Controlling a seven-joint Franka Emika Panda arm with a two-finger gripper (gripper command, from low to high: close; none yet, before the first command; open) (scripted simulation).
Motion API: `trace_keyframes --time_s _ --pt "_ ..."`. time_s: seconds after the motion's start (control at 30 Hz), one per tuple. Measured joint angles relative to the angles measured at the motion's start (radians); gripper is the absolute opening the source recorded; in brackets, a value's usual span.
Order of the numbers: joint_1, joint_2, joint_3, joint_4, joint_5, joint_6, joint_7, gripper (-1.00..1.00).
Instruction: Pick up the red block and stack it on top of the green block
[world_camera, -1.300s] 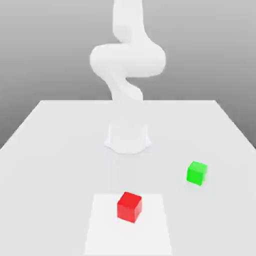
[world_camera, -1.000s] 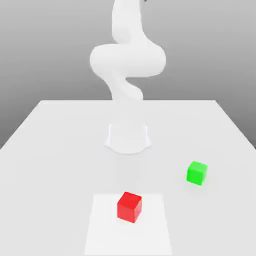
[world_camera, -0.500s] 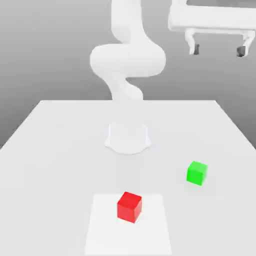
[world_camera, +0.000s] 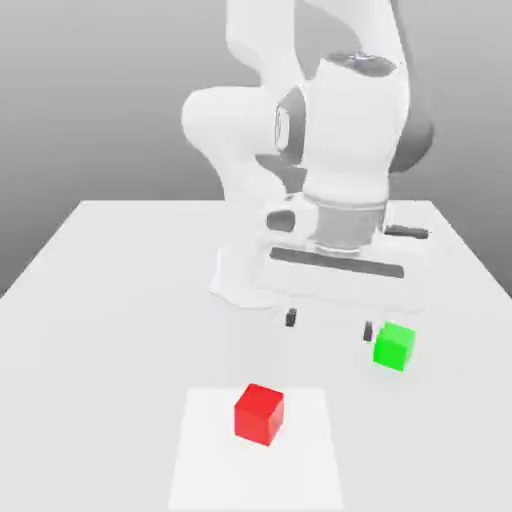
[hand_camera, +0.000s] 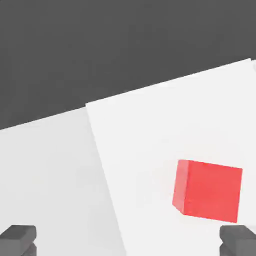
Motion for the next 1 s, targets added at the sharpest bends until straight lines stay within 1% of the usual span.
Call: trace_keyframes --time_s 0.07,0.1,0.17,0.23,0.27,0.43,0.47,0.5,0.53,0.6,0.67,0.7,1.0 --pt "-0.075 0.08 -0.041 -0.014 -0.018 0.064 -0.013 0.0" --pt "-0.1 0.125 -0.052 -0.013 -0.05 0.099 0.003 0.0" --pt "-0.071 0.218 -0.091 -0.003 -0.149 0.173 0.068 0.0" --pt "-0.004 0.31 -0.174 0.012 -0.24 0.247 0.134 0.0" --pt "0.024 0.344 -0.208 0.018 -0.268 0.275 0.155 -1.0" --pt "0.023 0.345 -0.208 0.018 -0.27 0.277 0.157 -1.0" --pt "0.038 0.362 -0.225 0.021 -0.284 0.291 0.168 -1.0" --pt "0.028 0.348 -0.213 0.018 -0.272 0.279 0.159 -1.0" --pt "0.013 0.318 -0.189 0.012 -0.24 0.255 0.134 -1.0" --pt "-0.007 0.236 -0.146 -0.002 -0.147 0.19 0.066 -1.0" --pt "0.007 0.148 -0.132 -0.016 -0.058 0.119 0.003 -1.0" --pt "0.022 0.111 -0.128 -0.023 -0.03 0.097 0.0 -1.0" --pt "0.207 -0.159 -0.032 -0.088 0.135 -0.025 0.093 -1.0"
